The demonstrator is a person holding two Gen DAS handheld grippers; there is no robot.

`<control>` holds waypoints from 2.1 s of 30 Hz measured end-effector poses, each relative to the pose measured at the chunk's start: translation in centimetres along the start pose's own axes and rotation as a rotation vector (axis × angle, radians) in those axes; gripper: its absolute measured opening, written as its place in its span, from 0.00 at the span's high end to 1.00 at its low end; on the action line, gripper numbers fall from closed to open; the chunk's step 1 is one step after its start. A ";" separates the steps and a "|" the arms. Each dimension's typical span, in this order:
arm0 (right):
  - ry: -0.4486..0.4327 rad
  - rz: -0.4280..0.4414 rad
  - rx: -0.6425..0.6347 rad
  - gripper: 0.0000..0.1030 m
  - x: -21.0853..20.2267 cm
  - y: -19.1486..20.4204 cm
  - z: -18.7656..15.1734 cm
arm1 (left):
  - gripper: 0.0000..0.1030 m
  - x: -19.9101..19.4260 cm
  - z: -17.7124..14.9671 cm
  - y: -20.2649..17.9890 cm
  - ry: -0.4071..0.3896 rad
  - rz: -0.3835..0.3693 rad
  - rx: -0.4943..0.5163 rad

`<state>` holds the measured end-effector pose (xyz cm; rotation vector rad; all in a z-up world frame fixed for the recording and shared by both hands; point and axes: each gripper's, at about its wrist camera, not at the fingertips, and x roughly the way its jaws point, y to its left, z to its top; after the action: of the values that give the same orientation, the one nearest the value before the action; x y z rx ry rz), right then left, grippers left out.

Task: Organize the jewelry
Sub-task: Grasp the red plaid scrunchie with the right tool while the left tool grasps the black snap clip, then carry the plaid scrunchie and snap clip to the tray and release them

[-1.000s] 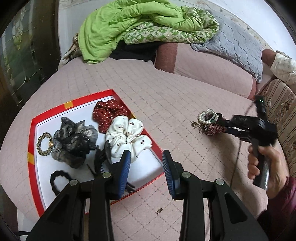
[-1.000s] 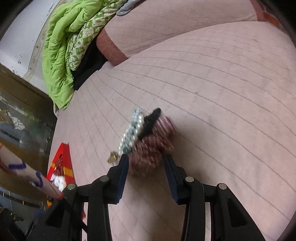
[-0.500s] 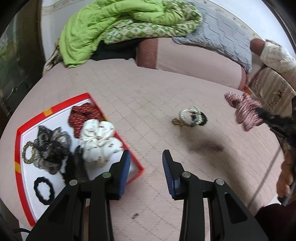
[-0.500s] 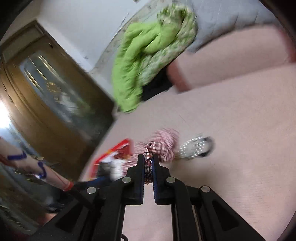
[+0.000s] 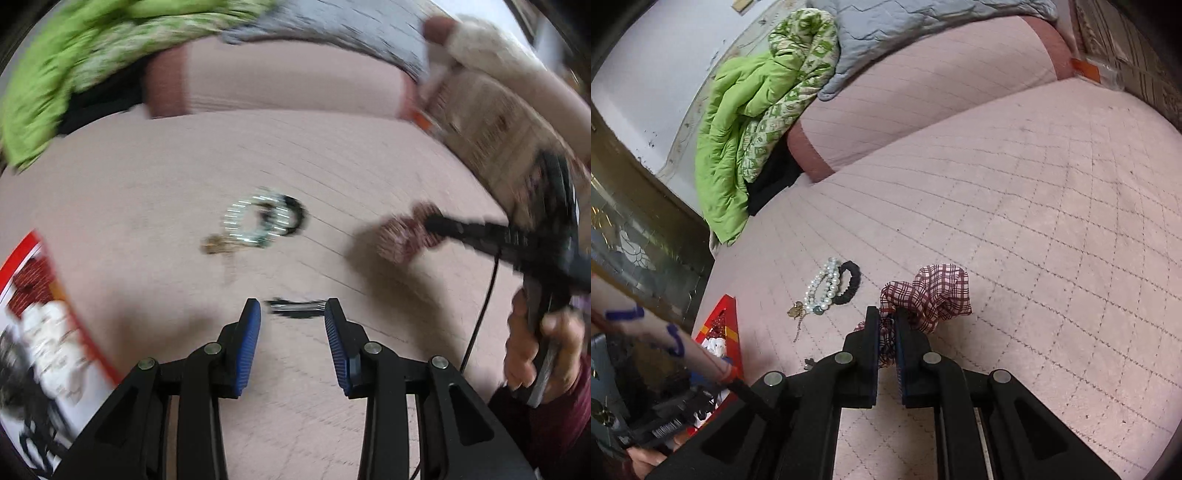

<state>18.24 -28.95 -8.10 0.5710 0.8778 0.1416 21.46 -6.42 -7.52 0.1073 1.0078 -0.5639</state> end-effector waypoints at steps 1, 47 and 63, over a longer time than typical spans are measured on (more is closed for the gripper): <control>0.003 0.002 0.005 0.92 0.0 -0.2 0.0 | 0.66 0.8 -0.2 -1.0 0.009 -0.021 0.054; 0.002 0.019 -0.082 0.91 1.1 1.5 -0.9 | 0.89 -3.5 -4.8 -2.6 -0.168 0.025 -0.042; 0.058 0.090 -0.190 0.91 0.9 6.1 -5.5 | 0.89 -10.9 -7.6 3.1 -0.256 0.091 -0.175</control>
<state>15.31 -21.16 -8.27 0.4303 0.8844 0.3216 12.73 3.10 -3.15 -0.0730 0.7941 -0.3930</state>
